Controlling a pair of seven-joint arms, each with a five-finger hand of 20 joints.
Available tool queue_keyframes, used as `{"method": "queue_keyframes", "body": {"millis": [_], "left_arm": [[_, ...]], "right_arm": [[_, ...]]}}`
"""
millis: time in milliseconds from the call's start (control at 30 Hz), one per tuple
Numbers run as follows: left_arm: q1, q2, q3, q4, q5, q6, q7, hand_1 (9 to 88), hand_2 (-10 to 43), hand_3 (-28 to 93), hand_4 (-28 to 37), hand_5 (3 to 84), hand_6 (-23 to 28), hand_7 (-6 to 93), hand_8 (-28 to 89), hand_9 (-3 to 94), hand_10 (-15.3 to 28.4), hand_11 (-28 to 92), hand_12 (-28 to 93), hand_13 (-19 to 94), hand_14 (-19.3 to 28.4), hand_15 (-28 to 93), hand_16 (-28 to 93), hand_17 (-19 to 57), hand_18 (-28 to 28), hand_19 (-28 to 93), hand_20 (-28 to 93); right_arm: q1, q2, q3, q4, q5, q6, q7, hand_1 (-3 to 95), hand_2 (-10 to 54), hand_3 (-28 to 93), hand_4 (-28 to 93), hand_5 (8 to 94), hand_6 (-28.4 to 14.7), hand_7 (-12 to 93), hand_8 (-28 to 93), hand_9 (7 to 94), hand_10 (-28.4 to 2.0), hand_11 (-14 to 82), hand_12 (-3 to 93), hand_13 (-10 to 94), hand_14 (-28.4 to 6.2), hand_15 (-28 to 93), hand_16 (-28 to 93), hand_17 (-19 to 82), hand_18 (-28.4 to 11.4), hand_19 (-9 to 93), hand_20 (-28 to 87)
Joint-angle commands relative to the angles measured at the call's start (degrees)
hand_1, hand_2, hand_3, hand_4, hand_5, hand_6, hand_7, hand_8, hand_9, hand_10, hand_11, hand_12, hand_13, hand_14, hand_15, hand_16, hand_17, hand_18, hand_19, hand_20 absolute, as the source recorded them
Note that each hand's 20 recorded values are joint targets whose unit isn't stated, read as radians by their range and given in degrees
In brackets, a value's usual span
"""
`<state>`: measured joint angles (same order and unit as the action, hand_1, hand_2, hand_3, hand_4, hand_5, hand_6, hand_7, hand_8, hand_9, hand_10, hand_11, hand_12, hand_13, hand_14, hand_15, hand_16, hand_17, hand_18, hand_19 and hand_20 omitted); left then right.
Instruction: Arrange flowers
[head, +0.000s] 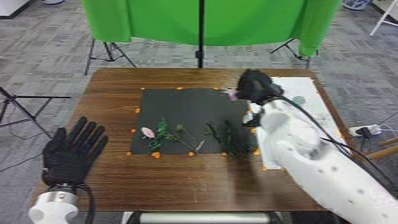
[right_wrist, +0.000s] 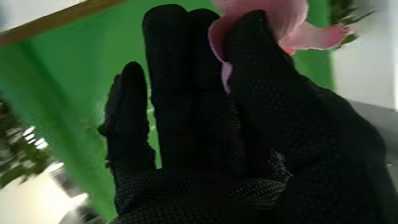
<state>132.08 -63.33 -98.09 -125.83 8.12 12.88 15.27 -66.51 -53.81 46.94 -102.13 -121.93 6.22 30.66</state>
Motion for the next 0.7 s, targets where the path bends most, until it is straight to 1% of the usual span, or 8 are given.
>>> {"method": "queue_keyframes", "body": {"millis": [33, 133, 167, 333, 400, 467, 567, 700], "left_arm": [[-0.8, 0.93, 1.5, 0.58, -0.15, 0.64, -0.87, 25.9, 13.4, 77, -28.3, 42.5, 8.7, 8.0, -7, 35.3, 14.0, 16, 11, 27, 13.5, 26, -3, -3.6, 11.7, 22, 14], [-0.9, 0.99, 1.55, 0.57, -0.27, 0.78, -0.79, 25.8, 13.4, 77, -28.3, 42.6, 8.8, 8.0, -7, 35.3, 14.0, 16, 11, 27, 13.6, 26, -3, -3.6, 11.7, 22, 14], [-2.0, 1.27, 2.25, 1.0, -0.26, 1.26, -0.66, 25.8, 13.4, 77, -28.3, 42.6, 8.8, 8.0, -7, 35.3, 14.0, 16, 11, 27, 13.5, 26, -3, -3.6, 11.7, 22, 14], [-1.8, 1.86, 2.13, 0.75, -0.35, 1.04, -0.38, 25.9, 13.4, 77, -28.3, 42.7, 8.8, 8.1, -7, 35.3, 14.0, 16, 11, 27, 13.6, 26, -3, -3.6, 11.7, 22, 14], [-1.7, 1.96, 2.11, 0.66, -0.53, 0.96, -0.37, 25.9, 13.4, 77, -28.3, 42.7, 8.8, 8.0, -7, 35.3, 14.0, 16, 11, 27, 13.6, 26, -3, -3.6, 11.7, 22, 14], [-2.0, 1.66, 2.11, 0.77, -0.25, 0.94, -0.86, 25.9, 13.4, 77, -28.3, 42.6, 8.8, 8.1, -7, 35.3, 14.0, 16, 11, 27, 13.6, 26, -3, -3.6, 11.7, 22, 14], [-1.7, 1.49, 1.82, 0.72, -0.11, 0.77, -0.75, 25.9, 13.5, 77, -28.3, 42.7, 8.8, 8.0, -7, 35.3, 14.0, 16, 11, 27, 13.6, 26, -3, -3.6, 11.7, 22, 14], [-1.7, 1.48, 1.59, 0.69, -0.24, 1.14, -0.77, 25.9, 13.5, 77, -28.3, 42.6, 8.8, 8.0, -7, 35.3, 14.0, 16, 11, 27, 13.6, 26, -4, -3.7, 11.7, 22, 14]], "right_arm": [[13.7, -14.1, -13.1, 7.5, -0.5, -4.2, -1.8, 62.5, -9.5, 65, -28, 76.5, -1.6, 33, 7, 85.6, -10.6, 7.4, 38.1, 71, -7.4, 29, 41, 27, -21.2, 78, 40], [16.1, -18.0, -16.9, 12.9, -1.0, -6.1, -2.8, 62.5, -9.5, 65, -28, 76.4, -1.6, 33, 6, 85.5, -10.6, 7.3, 38.0, 70, -7.3, 29, 41, 27, -21.2, 78, 40], [16.6, -18.9, -17.9, 14.7, -1.6, -6.5, -3.6, 62.4, -9.5, 65, -28, 76.4, -1.5, 33, 6, 85.4, -10.6, 7.4, 38.0, 70, -7.3, 29, 41, 27, -21.2, 78, 40], [18.5, -20.9, -23.9, 18.5, -4.9, -6.4, -3.4, 62.2, -9.5, 65, -28, 76.1, -1.5, 34, 6, 85.1, -10.6, 7.4, 37.8, 70, -7.3, 29, 41, 28, -21.2, 79, 40], [18.7, -21.5, -24.8, 19.4, -4.9, -6.8, -2.5, 62.1, -9.5, 66, -28, 76.0, -1.4, 34, 5, 84.9, -10.6, 7.3, 37.6, 70, -7.3, 29, 41, 28, -21.2, 79, 40], [18.2, -21.7, -24.5, 19.6, -5.7, -7.9, -2.2, 62.2, -9.5, 66, -28, 75.7, -1.3, 34, 4, 84.5, -10.5, 7.3, 37.7, 70, -7.1, 29, 41, 28, -21.2, 79, 40], [17.9, -21.5, -24.9, 19.7, -7.2, -7.8, -1.5, 62.2, -9.5, 66, -28, 74.5, -1.3, 34, 4, 83.9, -10.4, 7.3, 37.5, 69, -7.3, 29, 40, 28, -21.2, 79, 40], [17.2, -21.9, -23.8, 19.4, -5.6, -8.3, 0.7, 60.9, -9.5, 67, -28, 71.6, -1.8, 33, 1, 80.5, -10.5, 7.2, 35.5, 67, -8.0, 32, 38, 27, -21.4, 79, 39]]}}
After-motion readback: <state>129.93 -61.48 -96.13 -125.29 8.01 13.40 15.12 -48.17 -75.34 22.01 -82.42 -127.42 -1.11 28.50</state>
